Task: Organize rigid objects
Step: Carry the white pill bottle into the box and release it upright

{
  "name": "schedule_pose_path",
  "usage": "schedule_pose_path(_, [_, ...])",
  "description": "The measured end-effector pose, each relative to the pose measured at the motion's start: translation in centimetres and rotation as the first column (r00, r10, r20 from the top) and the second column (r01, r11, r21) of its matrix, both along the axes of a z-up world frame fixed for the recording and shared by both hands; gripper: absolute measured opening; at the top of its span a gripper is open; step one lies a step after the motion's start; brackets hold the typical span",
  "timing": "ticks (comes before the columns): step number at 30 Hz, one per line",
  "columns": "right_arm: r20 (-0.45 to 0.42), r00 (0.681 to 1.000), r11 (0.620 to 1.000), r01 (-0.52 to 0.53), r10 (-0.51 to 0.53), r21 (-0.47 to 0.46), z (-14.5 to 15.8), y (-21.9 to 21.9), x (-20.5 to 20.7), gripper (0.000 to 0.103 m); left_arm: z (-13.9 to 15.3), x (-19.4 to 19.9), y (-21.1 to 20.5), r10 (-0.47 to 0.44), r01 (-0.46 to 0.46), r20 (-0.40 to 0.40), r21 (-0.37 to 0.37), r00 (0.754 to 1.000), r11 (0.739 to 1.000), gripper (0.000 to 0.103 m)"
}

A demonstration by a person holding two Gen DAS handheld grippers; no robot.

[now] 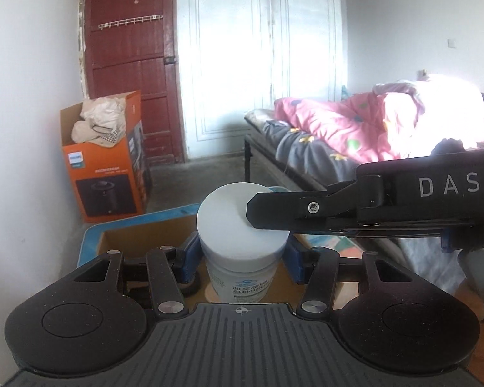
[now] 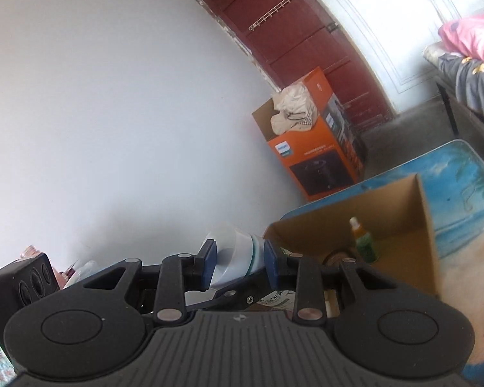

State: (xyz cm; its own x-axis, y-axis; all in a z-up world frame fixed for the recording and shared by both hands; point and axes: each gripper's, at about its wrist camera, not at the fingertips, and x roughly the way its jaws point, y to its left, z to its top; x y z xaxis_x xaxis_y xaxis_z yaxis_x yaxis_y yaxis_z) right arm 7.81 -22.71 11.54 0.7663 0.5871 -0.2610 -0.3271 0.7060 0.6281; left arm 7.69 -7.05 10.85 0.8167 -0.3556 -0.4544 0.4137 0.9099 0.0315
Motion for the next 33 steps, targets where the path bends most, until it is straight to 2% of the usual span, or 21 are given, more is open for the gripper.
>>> schedule_pose_path(4, [-0.022,0.999,1.000,0.027,-0.027,-0.010,-0.3,-1.7,2.3,0.035,-0.8,2.6,-1.5,-0.027,0.026,-0.047,-0.023,0.999,0.999,0.053])
schedule_pose_path(10, [-0.092,0.994,0.998,0.055,-0.055,-0.011,-2.7,-4.0,5.3,0.035,-2.8,5.7,-3.4,-0.058,0.053,-0.136,-0.034,0.989,0.998,0.053])
schedule_pose_path(22, [-0.250,0.968,0.999,0.033,-0.036,-0.013,-8.6,-6.4,9.3,0.036,-7.5,8.9,-4.3,-0.055,0.052,-0.311,-0.017,0.949,0.999,0.053])
schedule_pose_path(24, [-0.260,0.965,0.999,0.026,-0.032,-0.026,-9.0,-6.3,9.7,0.036,-7.7,9.2,-4.4,-0.048,0.048,-0.324,-0.009,0.945,0.999,0.053])
schedule_pose_path(27, [-0.265,0.963,0.998,0.022,-0.036,-0.055,-9.3,-6.0,10.1,0.043,-7.9,9.5,-4.5,-0.045,0.047,-0.331,-0.004,0.943,0.999,0.053])
schedule_pose_path(33, [-0.282,0.959,0.997,0.011,-0.033,-0.079,-9.9,-6.0,10.5,0.044,-8.8,9.9,-5.2,-0.034,0.050,-0.347,0.035,0.937,0.998,0.053])
